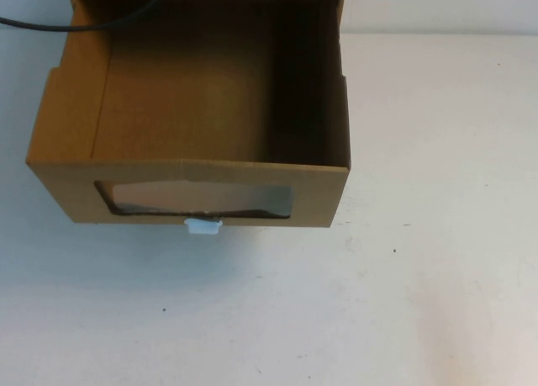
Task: Close the shoe box
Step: Press the shoe box with left arm, then close the shoe box with your right arm
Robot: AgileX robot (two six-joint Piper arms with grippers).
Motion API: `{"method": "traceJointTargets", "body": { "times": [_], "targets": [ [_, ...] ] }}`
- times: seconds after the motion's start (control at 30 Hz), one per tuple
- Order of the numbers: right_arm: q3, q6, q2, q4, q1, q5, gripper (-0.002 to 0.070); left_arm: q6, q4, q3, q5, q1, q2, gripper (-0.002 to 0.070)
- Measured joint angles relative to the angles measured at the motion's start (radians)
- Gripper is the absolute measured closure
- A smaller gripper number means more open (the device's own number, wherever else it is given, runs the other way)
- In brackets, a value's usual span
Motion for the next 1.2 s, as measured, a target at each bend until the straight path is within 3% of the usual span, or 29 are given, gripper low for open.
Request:
{"method": "traceJointTargets", "body": {
  "times": [0.23, 0.4, 0.73, 0.93, 1.03, 1.2],
  "targets": [
    [0.0, 0.0, 0.0, 0.212, 0.0, -0.064, 0.0689, 0.0, -0.002, 0.0, 0.002, 0.0, 0.0, 0.068],
    [-0.054, -0.016, 0.01, 0.239, 0.0, 0.095, 0.0687, -0.002, -0.002, 0.0, 0.006, 0.0, 0.0, 0.068],
    [-0.547, -0.026, 0.536, -0.114, 0.0, 0.698, 0.0685, -0.004, -0.002, 0.0, 0.01, 0.0, 0.0, 0.068],
    [-0.822, -0.091, 0.837, -0.191, 0.009, 0.859, 0.0685, -0.008, -0.004, 0.0, 0.01, 0.0, 0.0, 0.068],
    [-0.936, -0.09, 0.963, -0.222, 0.08, 0.873, 0.0685, -0.008, -0.004, 0.0, 0.01, 0.0, 0.0, 0.068],
    [-1.1, 0.025, 1.111, -0.355, 0.338, 0.841, 0.0685, -0.008, -0.004, 0.0, 0.01, 0.0, 0.0, 0.068]
  ]
}}
